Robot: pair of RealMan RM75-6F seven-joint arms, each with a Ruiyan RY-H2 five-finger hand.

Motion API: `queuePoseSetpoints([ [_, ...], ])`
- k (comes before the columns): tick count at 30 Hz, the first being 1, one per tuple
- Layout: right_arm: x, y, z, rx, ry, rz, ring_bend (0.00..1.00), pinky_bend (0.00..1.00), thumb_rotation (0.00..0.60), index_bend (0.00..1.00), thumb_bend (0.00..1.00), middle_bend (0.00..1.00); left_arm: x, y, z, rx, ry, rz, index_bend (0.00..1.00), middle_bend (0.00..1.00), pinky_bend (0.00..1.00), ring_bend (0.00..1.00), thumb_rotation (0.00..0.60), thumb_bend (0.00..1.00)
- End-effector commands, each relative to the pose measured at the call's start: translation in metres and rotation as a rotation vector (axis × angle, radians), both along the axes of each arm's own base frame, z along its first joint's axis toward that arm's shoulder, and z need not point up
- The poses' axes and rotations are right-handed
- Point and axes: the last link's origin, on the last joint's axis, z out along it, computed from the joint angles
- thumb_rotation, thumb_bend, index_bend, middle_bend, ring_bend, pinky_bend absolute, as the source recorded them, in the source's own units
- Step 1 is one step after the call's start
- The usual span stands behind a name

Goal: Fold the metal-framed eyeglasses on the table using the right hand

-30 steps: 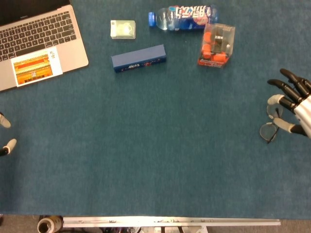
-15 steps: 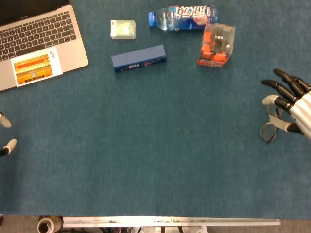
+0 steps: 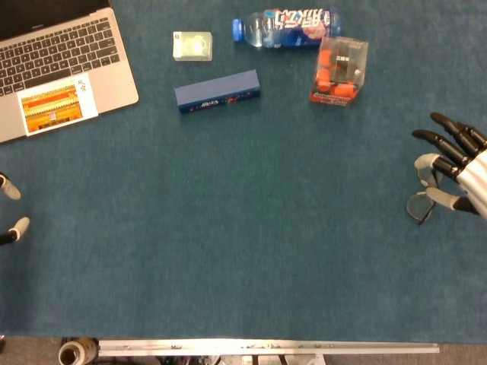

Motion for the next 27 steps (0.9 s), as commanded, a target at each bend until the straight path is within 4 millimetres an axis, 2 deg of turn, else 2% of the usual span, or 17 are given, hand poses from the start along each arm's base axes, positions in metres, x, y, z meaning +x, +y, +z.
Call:
queuePoseSetpoints([
  [1,0.000,0.000,0.000,0.001,0.000,0.001,0.09,0.29,0.600,0.45,0.08,0.25,0.000,0.000,-0.001,-0.003,0.000,0.000,0.49,0.36,0.51,0.24,0.600,0.16],
  [15,0.003,-0.008,-0.011,0.005,-0.006,0.012,0.09,0.30,0.600,0.45,0.07,0.25,0.001,0.001,-0.002,-0.009,-0.003,-0.002,0.49,0.36,0.51,0.24,0.600,0.16],
  [27,-0.002,-0.013,-0.019,0.015,0.016,-0.015,0.09,0.30,0.600,0.45,0.07,0.25,-0.003,-0.001,-0.003,-0.010,-0.009,0.007,0.49,0.36,0.51,0.24,0.600,0.16],
])
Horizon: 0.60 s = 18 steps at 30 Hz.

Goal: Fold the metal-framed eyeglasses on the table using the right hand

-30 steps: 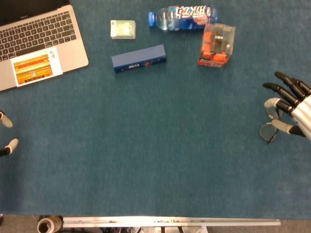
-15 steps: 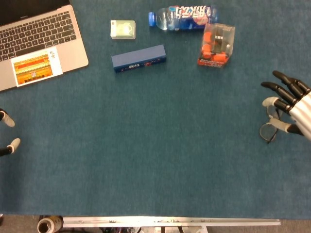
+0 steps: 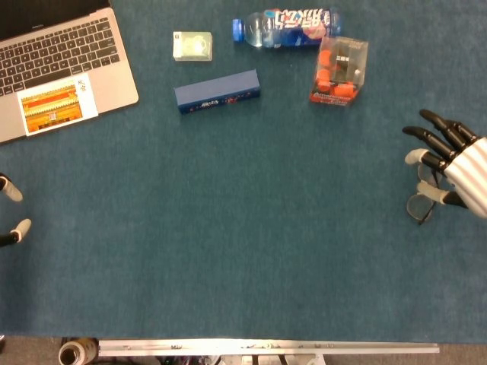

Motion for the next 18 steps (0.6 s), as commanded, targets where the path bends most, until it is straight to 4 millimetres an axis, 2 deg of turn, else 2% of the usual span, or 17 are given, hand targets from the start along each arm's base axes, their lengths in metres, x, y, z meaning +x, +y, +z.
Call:
queuePoseSetpoints([
  [1,-0.001,0.000,-0.001,0.002,0.003,-0.004,0.09,0.30,0.600,0.45,0.07,0.25,0.000,0.000,0.000,0.000,0.000,0.000,0.49,0.36,0.51,0.24,0.600,0.16],
  [18,-0.014,0.001,-0.008,0.014,0.040,-0.045,0.09,0.30,0.600,0.45,0.07,0.25,-0.001,-0.002,-0.002,-0.003,-0.006,0.008,0.49,0.36,0.51,0.24,0.600,0.16],
])
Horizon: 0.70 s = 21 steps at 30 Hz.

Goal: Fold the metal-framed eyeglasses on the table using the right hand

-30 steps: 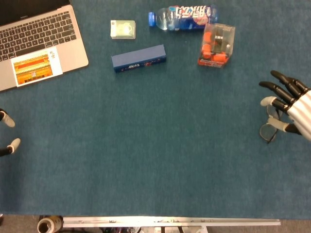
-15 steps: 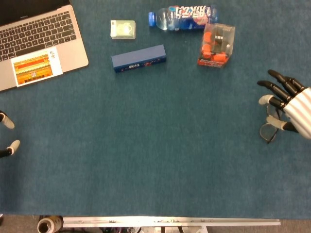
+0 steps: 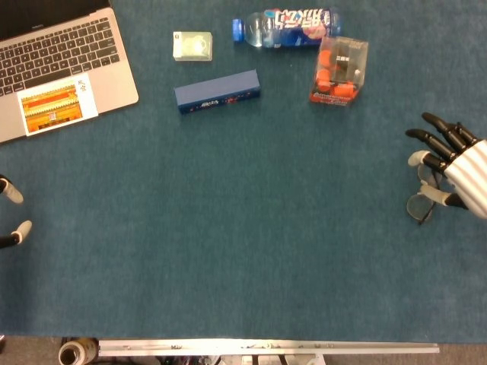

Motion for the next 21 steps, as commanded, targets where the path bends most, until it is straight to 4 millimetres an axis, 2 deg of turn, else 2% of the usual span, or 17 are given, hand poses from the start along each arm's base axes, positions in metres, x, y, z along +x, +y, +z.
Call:
queuePoseSetpoints([
  [1,-0.002,0.000,-0.001,0.002,0.004,-0.006,0.09,0.30,0.600,0.46,0.07,0.25,0.000,0.000,0.000,0.000,-0.001,0.000,0.49,0.36,0.51,0.24,0.600,0.16],
  [21,-0.011,-0.014,-0.012,-0.007,0.020,-0.047,0.09,0.30,0.600,0.45,0.07,0.25,0.000,0.000,-0.002,-0.009,-0.005,0.002,0.49,0.36,0.51,0.24,0.600,0.16],
])
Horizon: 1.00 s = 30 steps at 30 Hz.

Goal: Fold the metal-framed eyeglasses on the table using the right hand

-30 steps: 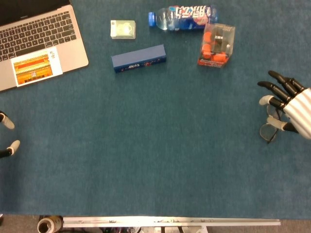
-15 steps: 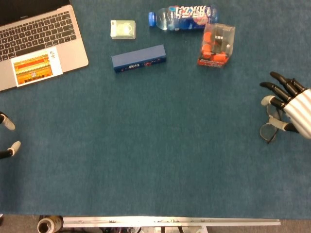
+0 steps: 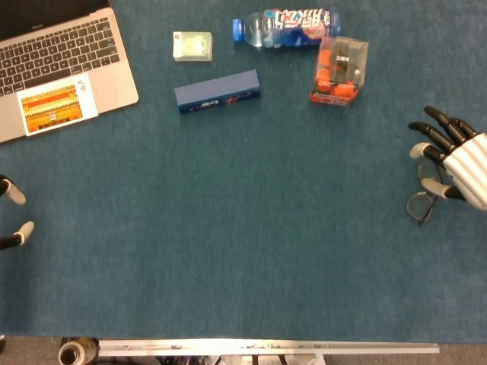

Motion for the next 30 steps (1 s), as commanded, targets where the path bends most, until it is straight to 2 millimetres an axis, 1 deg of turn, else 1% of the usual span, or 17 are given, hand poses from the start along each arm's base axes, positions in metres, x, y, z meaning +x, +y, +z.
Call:
queuePoseSetpoints([
  [1,-0.001,-0.001,-0.002,0.001,-0.003,-0.006,0.09,0.30,0.600,0.45,0.07,0.25,0.000,0.000,0.000,0.000,0.000,0.001,0.49,0.36,0.51,0.24,0.600,0.16],
  [9,-0.008,-0.003,-0.009,0.002,0.011,-0.029,0.09,0.30,0.600,0.45,0.07,0.25,-0.002,-0.001,-0.001,-0.002,-0.002,0.008,0.49,0.36,0.51,0.24,0.600,0.16],
  [25,-0.016,-0.004,-0.014,-0.001,0.017,-0.044,0.09,0.30,0.600,0.46,0.08,0.25,-0.003,-0.001,-0.003,-0.004,-0.007,0.013,0.49,0.36,0.51,0.24,0.600,0.16],
  [30,-0.019,-0.005,-0.016,0.002,0.005,-0.050,0.09,0.30,0.600,0.46,0.09,0.25,-0.003,-0.001,-0.003,-0.006,-0.007,0.013,0.49,0.36,0.51,0.24,0.600,0.16],
])
